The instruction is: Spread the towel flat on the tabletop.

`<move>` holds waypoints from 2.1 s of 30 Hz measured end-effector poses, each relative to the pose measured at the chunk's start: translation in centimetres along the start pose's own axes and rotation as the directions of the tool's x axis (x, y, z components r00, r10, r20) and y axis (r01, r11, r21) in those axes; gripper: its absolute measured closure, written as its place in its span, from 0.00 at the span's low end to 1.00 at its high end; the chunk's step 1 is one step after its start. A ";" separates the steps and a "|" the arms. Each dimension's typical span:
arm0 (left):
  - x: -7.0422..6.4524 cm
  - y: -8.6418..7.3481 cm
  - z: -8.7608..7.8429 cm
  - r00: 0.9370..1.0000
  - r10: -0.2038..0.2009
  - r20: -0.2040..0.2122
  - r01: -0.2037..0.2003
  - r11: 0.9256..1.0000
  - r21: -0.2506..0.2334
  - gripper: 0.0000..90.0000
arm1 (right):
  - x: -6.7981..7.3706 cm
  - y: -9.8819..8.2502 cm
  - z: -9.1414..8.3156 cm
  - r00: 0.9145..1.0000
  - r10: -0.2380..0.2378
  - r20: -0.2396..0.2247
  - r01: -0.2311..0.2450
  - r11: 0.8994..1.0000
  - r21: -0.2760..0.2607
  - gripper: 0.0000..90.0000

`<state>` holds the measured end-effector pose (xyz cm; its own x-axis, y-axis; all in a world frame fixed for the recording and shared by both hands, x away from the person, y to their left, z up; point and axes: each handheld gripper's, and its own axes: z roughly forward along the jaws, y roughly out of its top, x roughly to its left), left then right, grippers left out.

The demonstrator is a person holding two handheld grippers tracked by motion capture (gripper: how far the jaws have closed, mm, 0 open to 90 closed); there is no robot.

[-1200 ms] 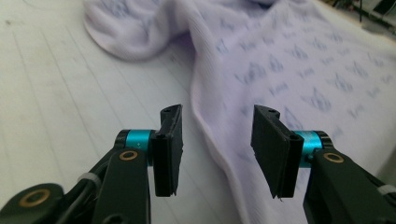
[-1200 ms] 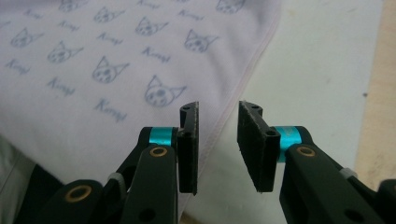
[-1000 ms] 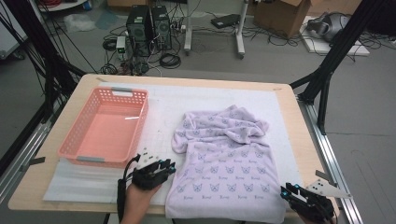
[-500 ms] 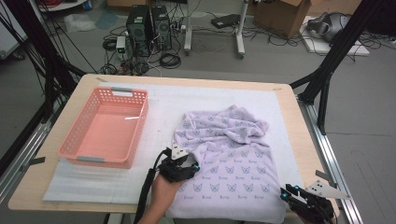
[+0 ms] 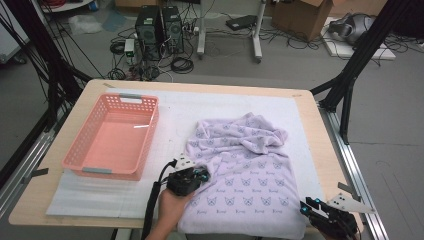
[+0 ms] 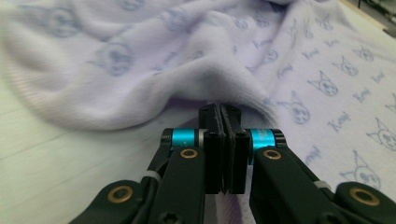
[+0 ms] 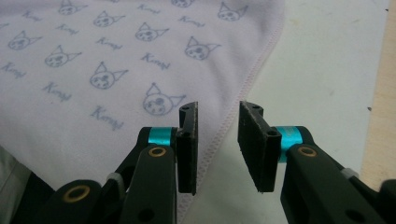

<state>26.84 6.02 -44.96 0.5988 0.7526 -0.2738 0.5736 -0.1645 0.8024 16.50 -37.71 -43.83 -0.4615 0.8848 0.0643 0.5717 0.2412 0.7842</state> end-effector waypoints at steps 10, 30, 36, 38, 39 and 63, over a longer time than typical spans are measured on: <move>2.1 -1.3 -2.3 0.994 -0.113 0.006 0.113 0.992 -0.057 0.96 | 0.2 0.1 0.1 1.000 0.008 -0.002 -0.008 1.000 0.001 0.76; 1.9 -1.9 -4.2 0.998 -0.055 0.000 0.055 0.996 -0.073 0.76 | 0.4 0.6 1.2 0.996 -0.024 0.089 0.013 0.993 0.119 0.98; 1.5 -1.8 -3.5 0.998 -0.055 0.032 0.057 0.997 -0.059 0.72 | 0.3 0.1 -0.4 0.992 0.007 0.123 -0.019 0.995 0.100 0.88; 1.1 -1.6 -2.9 0.997 -0.052 0.054 0.055 0.998 -0.044 0.71 | 0.2 0.3 -0.4 0.992 0.020 0.128 -0.028 0.997 0.068 0.83; 0.8 -1.5 -2.5 0.996 -0.053 0.070 0.056 0.998 -0.035 0.70 | 0.2 0.3 -0.4 0.993 0.022 0.118 -0.029 0.998 0.055 0.82; 2.0 -1.1 -2.6 0.988 -0.035 -0.150 0.035 0.999 -0.007 0.89 | 0.0 1.0 0.8 0.997 0.033 0.077 -0.034 0.999 0.015 0.77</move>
<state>25.93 9.32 -45.02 0.4877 0.8450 -0.2196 0.5899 -0.1335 0.7964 17.56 -37.15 -43.53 -0.3889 0.9203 0.0429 0.5973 0.2164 0.7723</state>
